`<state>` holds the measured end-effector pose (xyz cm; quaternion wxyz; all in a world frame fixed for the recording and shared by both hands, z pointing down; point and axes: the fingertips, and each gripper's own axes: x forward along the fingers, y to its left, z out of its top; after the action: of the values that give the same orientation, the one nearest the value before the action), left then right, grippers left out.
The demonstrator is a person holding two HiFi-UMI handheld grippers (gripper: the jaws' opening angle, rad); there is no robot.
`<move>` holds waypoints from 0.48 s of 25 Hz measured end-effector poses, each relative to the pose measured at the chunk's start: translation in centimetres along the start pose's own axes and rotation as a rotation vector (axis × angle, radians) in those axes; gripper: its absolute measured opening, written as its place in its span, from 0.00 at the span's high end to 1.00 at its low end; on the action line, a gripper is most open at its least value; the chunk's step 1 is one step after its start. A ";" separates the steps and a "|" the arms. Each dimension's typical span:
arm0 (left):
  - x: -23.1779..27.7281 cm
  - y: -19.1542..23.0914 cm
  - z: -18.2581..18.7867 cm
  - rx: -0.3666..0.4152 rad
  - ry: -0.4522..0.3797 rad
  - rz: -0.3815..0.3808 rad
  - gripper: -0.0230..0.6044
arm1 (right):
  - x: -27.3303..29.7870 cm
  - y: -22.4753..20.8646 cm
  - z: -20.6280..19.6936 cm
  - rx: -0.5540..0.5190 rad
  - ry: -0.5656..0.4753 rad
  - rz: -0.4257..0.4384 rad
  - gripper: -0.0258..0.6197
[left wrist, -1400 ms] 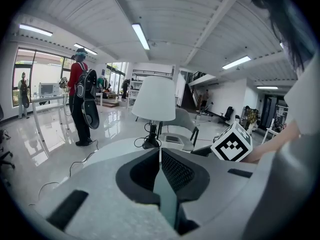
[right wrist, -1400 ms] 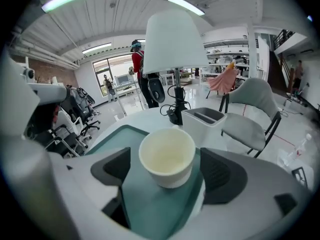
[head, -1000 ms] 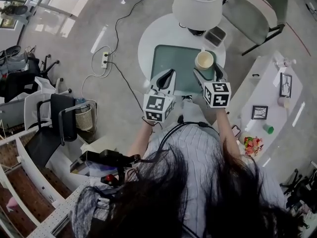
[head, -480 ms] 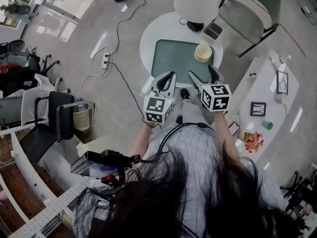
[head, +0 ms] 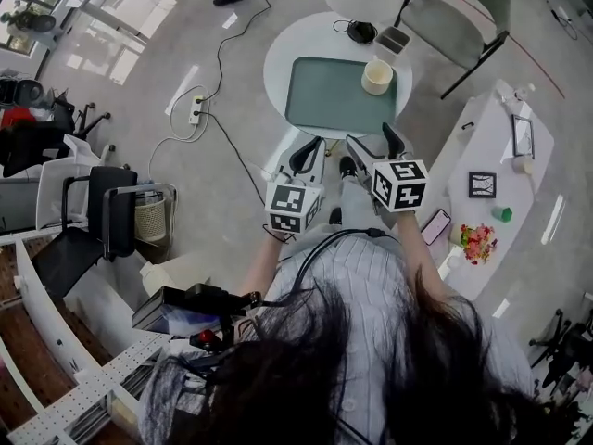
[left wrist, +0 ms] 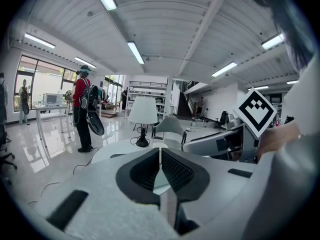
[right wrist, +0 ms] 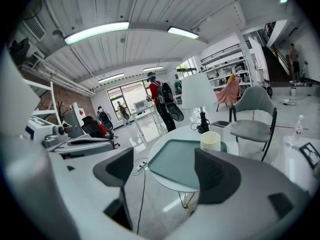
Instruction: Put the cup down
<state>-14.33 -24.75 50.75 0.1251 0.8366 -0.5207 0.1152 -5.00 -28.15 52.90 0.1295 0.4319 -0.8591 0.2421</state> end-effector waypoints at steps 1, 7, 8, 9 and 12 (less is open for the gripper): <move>-0.6 -0.3 -0.3 -0.004 0.000 -0.002 0.94 | -0.5 0.4 -0.4 0.000 0.002 0.000 0.35; -2.9 -2.0 -1.3 -0.026 -0.007 -0.019 0.94 | -3.5 2.1 -1.8 -0.008 0.012 -0.019 0.47; -3.1 -2.3 -1.4 -0.026 -0.007 -0.022 0.94 | -3.9 2.1 -1.9 -0.008 0.010 -0.024 0.51; -3.3 -2.7 -1.4 -0.023 -0.008 -0.025 0.94 | -4.3 2.2 -2.0 -0.007 0.008 -0.028 0.54; -3.7 -3.6 -1.6 -0.014 -0.013 -0.035 0.94 | -5.4 2.3 -2.1 -0.004 -0.002 -0.036 0.63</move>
<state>-12.79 -19.58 50.72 0.1296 0.8454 -0.5076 0.1038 -3.61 -22.16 51.62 0.1341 0.4474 -0.8517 0.2377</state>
